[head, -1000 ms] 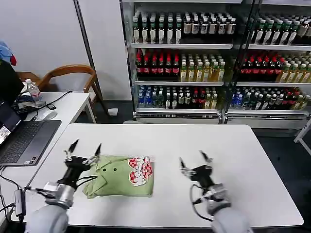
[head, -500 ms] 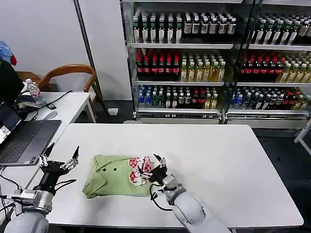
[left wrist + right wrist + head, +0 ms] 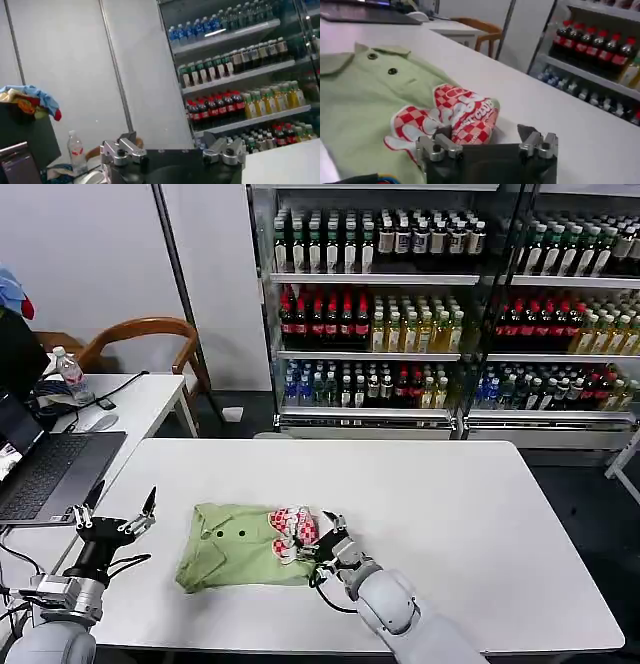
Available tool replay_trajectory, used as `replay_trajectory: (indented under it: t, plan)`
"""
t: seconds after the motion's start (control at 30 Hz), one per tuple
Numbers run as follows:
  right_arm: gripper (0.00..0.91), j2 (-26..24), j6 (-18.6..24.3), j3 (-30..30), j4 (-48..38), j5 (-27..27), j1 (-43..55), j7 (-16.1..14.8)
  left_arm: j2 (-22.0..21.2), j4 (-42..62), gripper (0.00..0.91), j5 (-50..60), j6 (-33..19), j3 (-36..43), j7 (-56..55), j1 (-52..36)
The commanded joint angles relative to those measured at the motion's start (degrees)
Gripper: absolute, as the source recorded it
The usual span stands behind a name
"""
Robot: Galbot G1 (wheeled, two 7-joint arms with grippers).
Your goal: Fold and organize the clothes.
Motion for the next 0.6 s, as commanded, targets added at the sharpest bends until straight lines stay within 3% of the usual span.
replay_trajectory:
  t: [0.03,0.4,0.6]
  plan:
    - [0.907,-1.7,-3.9,2.5,-0.3,-3.7,0.1,1.7,-0.1,0.3,0.907,0.1,-0.2,0.0,0.2,0.3]
    - [0.907,-9.8,-3.8,11.6,5.2,-3.1,-6.6,-0.5,-0.1,0.0,0.907,0.0,-0.1,1.0,0.1,-0.1]
    - [0.907,-10.5,-1.4,15.3,4.8,-2.4,-6.8,-2.2,-0.6,-0.2,0.907,0.2,0.2,2.2,0.1,-0.6]
